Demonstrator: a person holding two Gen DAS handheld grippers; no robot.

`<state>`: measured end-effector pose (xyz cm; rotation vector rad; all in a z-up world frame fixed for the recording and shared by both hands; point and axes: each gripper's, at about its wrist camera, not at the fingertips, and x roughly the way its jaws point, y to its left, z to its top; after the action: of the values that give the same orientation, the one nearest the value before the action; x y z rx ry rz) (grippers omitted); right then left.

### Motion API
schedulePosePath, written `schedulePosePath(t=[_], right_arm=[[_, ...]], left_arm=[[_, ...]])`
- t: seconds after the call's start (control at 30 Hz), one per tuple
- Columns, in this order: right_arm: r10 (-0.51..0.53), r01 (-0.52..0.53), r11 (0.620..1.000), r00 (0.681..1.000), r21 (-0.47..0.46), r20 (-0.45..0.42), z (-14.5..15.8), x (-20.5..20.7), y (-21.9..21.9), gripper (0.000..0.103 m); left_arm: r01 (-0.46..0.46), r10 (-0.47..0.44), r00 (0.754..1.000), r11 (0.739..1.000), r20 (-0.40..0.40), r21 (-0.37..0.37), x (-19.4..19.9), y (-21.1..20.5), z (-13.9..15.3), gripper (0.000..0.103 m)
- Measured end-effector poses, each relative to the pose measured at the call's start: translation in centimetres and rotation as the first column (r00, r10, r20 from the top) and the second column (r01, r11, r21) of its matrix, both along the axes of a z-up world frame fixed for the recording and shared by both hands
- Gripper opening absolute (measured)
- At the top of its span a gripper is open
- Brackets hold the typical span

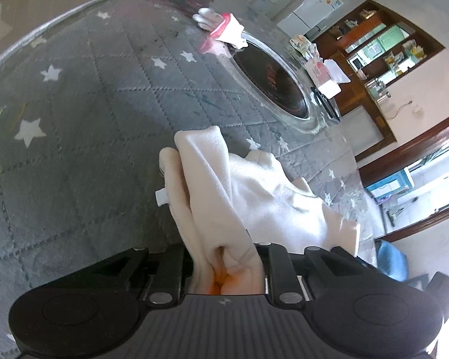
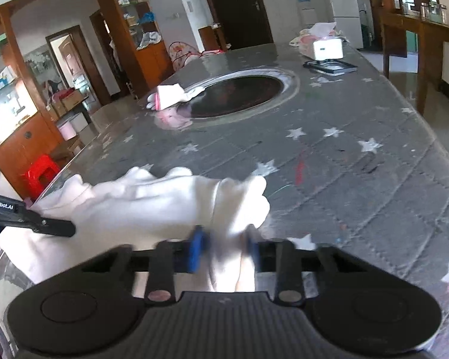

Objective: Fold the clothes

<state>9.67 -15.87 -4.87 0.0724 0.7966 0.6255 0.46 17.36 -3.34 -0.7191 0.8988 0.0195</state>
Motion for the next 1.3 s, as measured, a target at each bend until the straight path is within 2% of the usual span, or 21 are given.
schedulePosePath(t=[0.13,0.27,0.4,0.57,0.8,0.97,1.3], right_arm=[[-0.010,0.009,0.999,1.000,0.052,0.018,1.1,-0.9,-0.6,0.012],[-0.009,0.003,0.997,0.996,0.074,0.088,3.8,-2.2,-1.6,0.012],[-0.029,0.019,0.998,0.985,0.062,0.170,7.1,-3.1,-3.0,0.012],[-0.097,0.088,0.995,0.963,0.043,0.252,10.7,-3.3,-5.8,0.012],[-0.175,0.185,0.983,0.932,-0.003,0.318,13.4,-2.6,-9.7,0.012],[-0.233,0.256,0.966,0.918,-0.030,0.321,13.1,-1.3,-12.2,0.012],[-0.294,0.326,0.944,0.904,-0.058,0.310,9.5,1.2,-14.3,0.012]], left_arm=[[0.018,-0.019,1.000,0.998,0.011,0.065,0.0,-0.9,0.9,0.017],[0.064,-0.069,0.996,0.994,0.057,0.090,0.3,-2.4,3.1,0.015],[0.112,-0.122,0.988,0.987,0.092,0.113,1.6,-4.9,4.9,0.015],[0.169,-0.188,0.973,0.975,0.131,0.143,3.5,-8.4,7.0,0.015],[0.246,-0.277,0.947,0.951,0.164,0.187,6.2,-13.2,9.2,0.015],[0.300,-0.329,0.937,0.930,0.118,0.213,8.4,-16.4,7.9,0.015],[0.384,-0.406,0.914,0.883,0.027,0.269,11.9,-22.2,4.8,0.015]])
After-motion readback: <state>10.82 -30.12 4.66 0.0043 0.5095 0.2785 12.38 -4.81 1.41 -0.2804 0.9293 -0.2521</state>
